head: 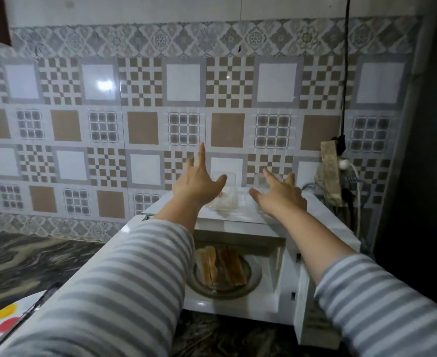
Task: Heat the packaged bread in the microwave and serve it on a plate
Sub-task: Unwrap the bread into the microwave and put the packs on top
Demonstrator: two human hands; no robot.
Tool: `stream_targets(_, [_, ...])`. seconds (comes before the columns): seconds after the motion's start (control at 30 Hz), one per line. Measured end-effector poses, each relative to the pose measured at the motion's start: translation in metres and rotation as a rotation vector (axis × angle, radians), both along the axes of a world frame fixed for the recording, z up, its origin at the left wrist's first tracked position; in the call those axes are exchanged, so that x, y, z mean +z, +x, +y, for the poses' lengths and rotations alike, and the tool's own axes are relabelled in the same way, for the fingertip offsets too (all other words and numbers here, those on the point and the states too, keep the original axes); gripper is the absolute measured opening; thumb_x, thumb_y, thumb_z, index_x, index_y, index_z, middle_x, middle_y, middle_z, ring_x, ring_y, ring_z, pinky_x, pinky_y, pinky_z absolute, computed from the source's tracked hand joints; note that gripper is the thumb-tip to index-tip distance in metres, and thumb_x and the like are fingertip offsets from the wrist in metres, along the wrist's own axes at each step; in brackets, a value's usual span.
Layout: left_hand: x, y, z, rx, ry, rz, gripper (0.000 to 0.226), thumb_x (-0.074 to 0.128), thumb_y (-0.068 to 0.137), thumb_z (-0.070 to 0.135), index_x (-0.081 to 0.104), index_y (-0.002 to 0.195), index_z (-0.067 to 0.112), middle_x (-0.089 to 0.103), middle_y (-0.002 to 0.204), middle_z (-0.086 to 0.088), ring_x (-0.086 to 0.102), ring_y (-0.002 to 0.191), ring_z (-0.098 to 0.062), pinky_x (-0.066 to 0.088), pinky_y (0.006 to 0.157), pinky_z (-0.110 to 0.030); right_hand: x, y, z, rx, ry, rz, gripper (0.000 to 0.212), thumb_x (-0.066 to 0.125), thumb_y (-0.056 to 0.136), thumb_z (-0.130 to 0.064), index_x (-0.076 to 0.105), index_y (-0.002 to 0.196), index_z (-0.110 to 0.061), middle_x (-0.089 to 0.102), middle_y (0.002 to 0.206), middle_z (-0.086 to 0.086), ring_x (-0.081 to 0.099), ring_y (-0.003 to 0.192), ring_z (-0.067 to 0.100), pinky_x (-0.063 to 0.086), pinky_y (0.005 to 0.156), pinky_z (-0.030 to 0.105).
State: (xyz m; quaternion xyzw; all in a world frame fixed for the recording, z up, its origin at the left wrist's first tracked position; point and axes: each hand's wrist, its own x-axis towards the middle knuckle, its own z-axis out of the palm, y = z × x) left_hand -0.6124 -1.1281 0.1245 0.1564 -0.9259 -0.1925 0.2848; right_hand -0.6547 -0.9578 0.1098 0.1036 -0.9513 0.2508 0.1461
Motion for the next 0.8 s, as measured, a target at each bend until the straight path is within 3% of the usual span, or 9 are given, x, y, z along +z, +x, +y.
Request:
stream_targets(0.2, [0.027,0.083,-0.035,-0.199,0.024,0.030,0.084,0.057,0.091,0.041,-0.001,0.153,0.032,0.018,0.158,-0.011,0.034,0.138,-0.036,0.033,0.111,-0.051,-0.015,0.107,-0.019,-0.023,-0.008,0.057,0.054,0.046,0.093,-0.050,0.037,0.143,-0.031,0.000,0.160,0.009,0.030,0.136,0.038,0.034,0.108,0.046])
stream_targets(0.27, [0.026,0.111,-0.051,-0.306,0.098,-0.023,0.079,0.059,0.091,0.039,0.009,0.152,0.032,0.030,0.154,-0.010,0.042,0.132,-0.034,0.040,0.105,-0.049,-0.024,0.150,-0.032,-0.006,-0.035,0.049,0.050,0.048,0.092,-0.048,0.043,0.139,-0.030,0.009,0.158,0.009,0.035,0.132,0.037,0.038,0.104,0.045])
stream_targets(0.37, [0.015,0.156,-0.075,-0.414,0.260,-0.128,0.064,0.058,0.092,0.039,0.028,0.148,0.030,0.040,0.148,-0.006,0.048,0.125,-0.031,0.048,0.089,-0.043,-0.036,0.217,-0.059,0.019,-0.033,0.022,0.049,0.045,0.093,-0.051,0.044,0.137,-0.029,0.021,0.152,0.008,0.040,0.127,0.035,0.040,0.102,0.045])
stream_targets(0.5, [-0.022,0.207,-0.112,-0.507,0.259,-0.229,0.042,0.050,0.096,0.042,0.048,0.137,0.032,0.047,0.143,0.000,0.044,0.131,-0.023,0.035,0.102,-0.035,-0.045,0.290,-0.101,0.097,-0.040,-0.066,0.055,0.039,0.091,-0.060,0.039,0.140,-0.034,0.021,0.156,0.006,0.032,0.137,0.034,0.035,0.106,0.051])
stream_targets(0.63, [-0.064,0.232,-0.126,-0.574,0.297,-0.304,0.040,0.039,0.099,0.048,0.049,0.136,0.038,0.039,0.149,0.008,0.037,0.136,-0.019,0.026,0.111,-0.036,-0.044,0.341,-0.127,0.122,-0.084,-0.149,0.054,0.031,0.094,-0.060,0.036,0.143,-0.038,0.018,0.158,0.004,0.024,0.142,0.030,0.031,0.106,0.047])
stream_targets(0.8, [-0.083,0.236,-0.122,-0.640,0.316,-0.237,0.044,0.032,0.099,0.052,0.047,0.137,0.038,0.020,0.158,0.011,0.019,0.145,-0.017,0.020,0.114,-0.037,-0.056,0.364,-0.126,0.126,-0.071,-0.192,0.046,0.038,0.093,-0.055,0.044,0.137,-0.044,0.018,0.159,0.005,0.012,0.147,0.025,0.026,0.111,0.046])
